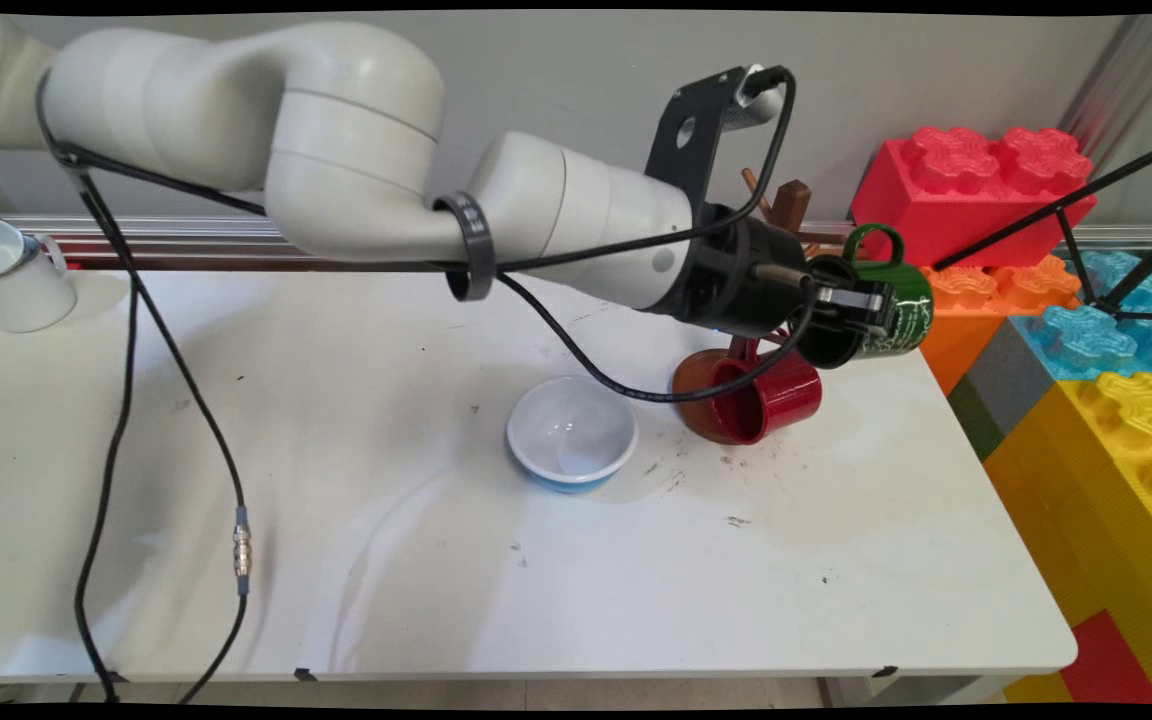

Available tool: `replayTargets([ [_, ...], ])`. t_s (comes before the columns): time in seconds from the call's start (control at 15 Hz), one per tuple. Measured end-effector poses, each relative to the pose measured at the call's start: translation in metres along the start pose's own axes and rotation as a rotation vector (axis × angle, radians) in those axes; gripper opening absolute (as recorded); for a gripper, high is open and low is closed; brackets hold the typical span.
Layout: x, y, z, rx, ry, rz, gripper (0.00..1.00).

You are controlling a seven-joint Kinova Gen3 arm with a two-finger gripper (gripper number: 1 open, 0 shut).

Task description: Place the picked object on the table

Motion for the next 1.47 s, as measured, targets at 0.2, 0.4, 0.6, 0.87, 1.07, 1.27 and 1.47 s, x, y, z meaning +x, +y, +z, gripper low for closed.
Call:
replayTargets([
  [0.2, 0.003, 0.001, -0.009, 0.024, -0.065, 0.041, 0.00],
  [0.4, 0.004, 0.002, -0.015, 0.039, -0.121, 0.069, 0.00],
  [0.6, 0.007, 0.006, -0.024, 0.050, -0.181, 0.098, 0.00],
  [0.87, 0.011, 0.011, -0.036, 0.073, -0.276, 0.127, 0.00],
  [1.07, 0.015, 0.015, -0.041, 0.100, -0.338, 0.139, 0.00],
  [1.27, 0.018, 0.018, -0.042, 0.135, -0.385, 0.147, 0.00],
  [1.47, 0.021, 0.021, -0.040, 0.172, -0.427, 0.152, 0.00],
])
